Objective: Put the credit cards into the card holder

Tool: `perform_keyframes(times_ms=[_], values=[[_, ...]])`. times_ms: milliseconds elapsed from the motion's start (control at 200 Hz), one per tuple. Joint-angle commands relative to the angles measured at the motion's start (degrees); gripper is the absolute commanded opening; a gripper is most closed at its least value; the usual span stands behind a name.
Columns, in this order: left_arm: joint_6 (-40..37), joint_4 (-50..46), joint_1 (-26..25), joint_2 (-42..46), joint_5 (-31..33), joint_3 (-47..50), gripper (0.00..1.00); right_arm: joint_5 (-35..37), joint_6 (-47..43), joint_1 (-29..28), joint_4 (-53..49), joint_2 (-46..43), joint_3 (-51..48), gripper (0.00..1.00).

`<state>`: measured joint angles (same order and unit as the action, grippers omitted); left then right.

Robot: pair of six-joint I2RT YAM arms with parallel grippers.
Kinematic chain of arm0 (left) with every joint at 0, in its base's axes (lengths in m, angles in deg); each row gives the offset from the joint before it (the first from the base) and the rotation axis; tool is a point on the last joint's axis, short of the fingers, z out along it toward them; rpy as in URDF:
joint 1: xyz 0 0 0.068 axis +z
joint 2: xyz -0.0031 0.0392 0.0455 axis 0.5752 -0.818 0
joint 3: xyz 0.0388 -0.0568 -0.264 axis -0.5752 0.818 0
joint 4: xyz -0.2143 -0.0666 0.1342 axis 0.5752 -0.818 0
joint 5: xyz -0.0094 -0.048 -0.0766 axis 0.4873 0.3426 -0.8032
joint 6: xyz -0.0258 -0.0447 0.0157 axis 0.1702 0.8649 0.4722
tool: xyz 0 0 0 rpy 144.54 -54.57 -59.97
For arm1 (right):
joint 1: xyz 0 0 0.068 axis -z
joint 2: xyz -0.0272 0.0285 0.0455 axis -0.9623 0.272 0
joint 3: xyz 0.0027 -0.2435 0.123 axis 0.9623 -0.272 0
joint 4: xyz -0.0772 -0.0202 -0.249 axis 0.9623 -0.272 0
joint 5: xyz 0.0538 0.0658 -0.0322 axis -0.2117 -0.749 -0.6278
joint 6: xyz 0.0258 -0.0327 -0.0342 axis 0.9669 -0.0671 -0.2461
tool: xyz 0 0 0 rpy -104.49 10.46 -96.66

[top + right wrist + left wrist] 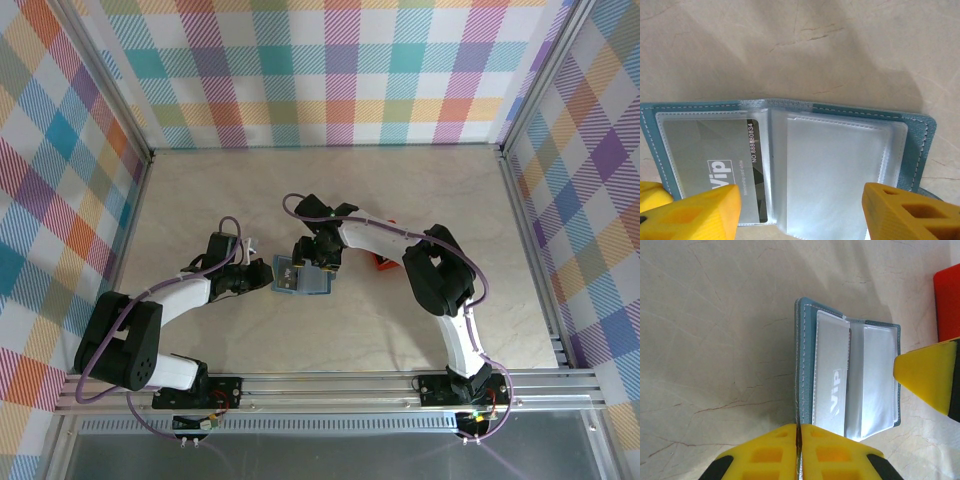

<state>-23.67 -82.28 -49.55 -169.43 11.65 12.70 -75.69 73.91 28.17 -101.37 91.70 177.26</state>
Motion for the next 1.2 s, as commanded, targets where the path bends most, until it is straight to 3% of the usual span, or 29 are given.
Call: perform_keyframes(times_ms=[0, 565, 1190], values=[[-0.1, -0.1, 0.3, 0.6, -0.7, 0.3, 0.10, -0.7, -0.1, 0.2, -1.4, 0.5, -0.3, 0.66], [-0.1, 0.1, 0.3, -0.2, -0.8, 0.3, 0.10, -0.9, 0.6, 0.2, -2.4, 3.9, 0.5, 0.68], [-0.1, 0.5, 0.3, 0.3, -0.9, 0.6, 0.09, -9.7, 5.1, 0.2, 4.4, 6.7, 2.1, 0.67]])
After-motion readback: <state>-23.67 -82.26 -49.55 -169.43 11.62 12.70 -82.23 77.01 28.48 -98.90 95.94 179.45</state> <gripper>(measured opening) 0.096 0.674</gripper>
